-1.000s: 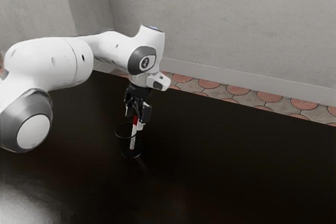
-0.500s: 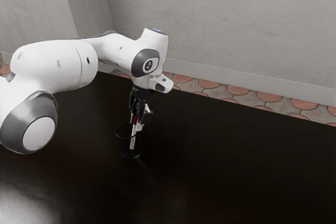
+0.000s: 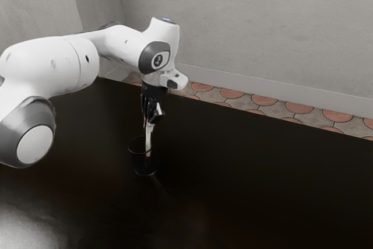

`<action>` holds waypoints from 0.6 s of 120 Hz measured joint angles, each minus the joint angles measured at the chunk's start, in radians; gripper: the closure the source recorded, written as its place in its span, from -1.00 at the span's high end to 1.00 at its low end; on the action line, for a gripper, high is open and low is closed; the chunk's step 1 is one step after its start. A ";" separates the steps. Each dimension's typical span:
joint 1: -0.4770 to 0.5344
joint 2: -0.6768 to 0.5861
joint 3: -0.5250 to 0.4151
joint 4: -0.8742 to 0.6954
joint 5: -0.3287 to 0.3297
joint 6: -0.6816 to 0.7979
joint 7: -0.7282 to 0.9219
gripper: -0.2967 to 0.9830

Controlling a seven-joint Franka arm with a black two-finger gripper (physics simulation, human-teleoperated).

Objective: Take the marker out of the pen holder and place it to the left of the pen holder.

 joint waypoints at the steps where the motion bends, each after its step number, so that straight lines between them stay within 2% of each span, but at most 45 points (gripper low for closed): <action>1: 0.000 -0.005 0.001 0.000 0.001 0.000 0.000 -0.64; 40: 0.000 -0.159 0.052 0.020 0.025 -0.031 0.005 -0.68; 72: 0.042 -0.075 0.076 0.019 0.102 -0.192 -0.026 -0.69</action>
